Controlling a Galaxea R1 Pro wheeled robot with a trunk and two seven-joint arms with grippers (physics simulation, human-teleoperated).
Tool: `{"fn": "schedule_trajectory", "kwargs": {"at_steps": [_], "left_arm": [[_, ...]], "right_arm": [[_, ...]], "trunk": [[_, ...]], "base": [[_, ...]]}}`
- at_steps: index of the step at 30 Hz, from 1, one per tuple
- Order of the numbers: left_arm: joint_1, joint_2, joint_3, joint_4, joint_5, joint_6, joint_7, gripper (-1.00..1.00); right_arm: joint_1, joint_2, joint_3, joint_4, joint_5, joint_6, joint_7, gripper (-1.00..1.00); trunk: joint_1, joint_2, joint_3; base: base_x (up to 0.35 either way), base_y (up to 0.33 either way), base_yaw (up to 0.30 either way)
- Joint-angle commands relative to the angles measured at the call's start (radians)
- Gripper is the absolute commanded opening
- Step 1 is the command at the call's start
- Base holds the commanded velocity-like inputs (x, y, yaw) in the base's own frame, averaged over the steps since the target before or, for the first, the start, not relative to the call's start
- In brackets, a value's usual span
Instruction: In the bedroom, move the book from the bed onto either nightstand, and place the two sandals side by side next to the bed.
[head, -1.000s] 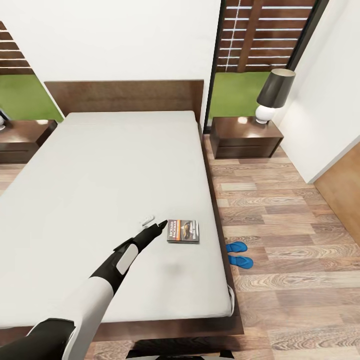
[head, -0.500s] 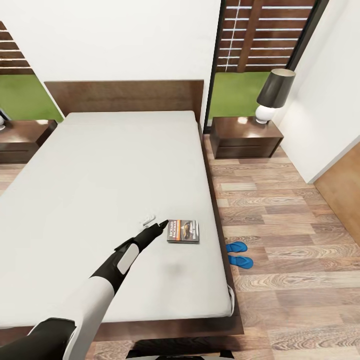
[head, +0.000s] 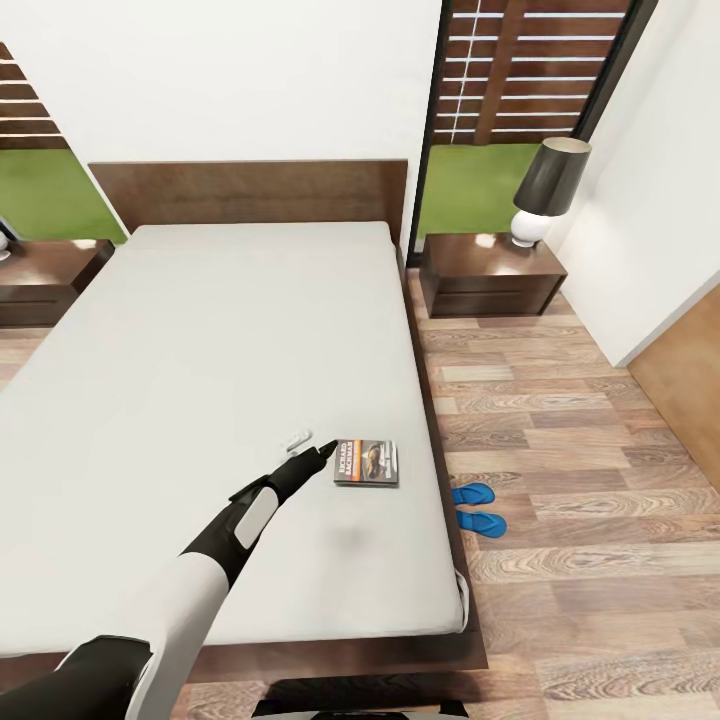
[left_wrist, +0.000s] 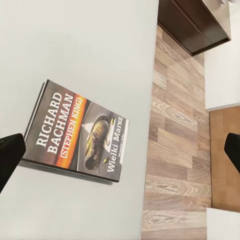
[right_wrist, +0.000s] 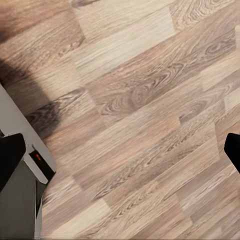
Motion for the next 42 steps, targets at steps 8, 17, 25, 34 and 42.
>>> {"fn": "schedule_trajectory", "kwargs": {"at_steps": [8,17,25,34,42], "left_arm": [[0.0,0.001,-0.001,-0.001,0.01,0.005,-0.001,1.0],[0.0,0.002,-0.001,-0.001,0.01,0.004,-0.001,1.0],[0.0,0.002,-0.001,0.0,0.011,0.018,-0.005,1.0],[0.0,0.002,-0.001,-0.004,0.011,0.036,-0.01,1.0],[0.0,0.003,-0.001,-0.009,0.011,0.038,-0.011,1.0]], "right_arm": [[-0.001,0.033,-0.006,0.009,0.058,-0.004,0.003,1.0],[-0.001,0.058,-0.008,0.015,0.116,-0.004,0.006,1.0],[-0.001,0.062,-0.009,0.022,0.128,-0.004,0.007,1.0],[-0.001,0.064,-0.008,0.025,0.129,-0.005,0.007,1.0],[-0.001,0.065,-0.008,0.025,0.13,-0.006,0.007,1.0]], "trunk": [[0.0,-0.002,-0.001],[0.0,-0.002,-0.001],[0.0,-0.002,-0.001],[0.0,-0.002,-0.001],[0.0,-0.002,-0.008]], "base": [[0.0,0.0,0.0],[0.0,0.0,0.0],[0.0,0.0,0.0],[0.0,0.0,0.0],[0.0,0.0,0.0]]}}
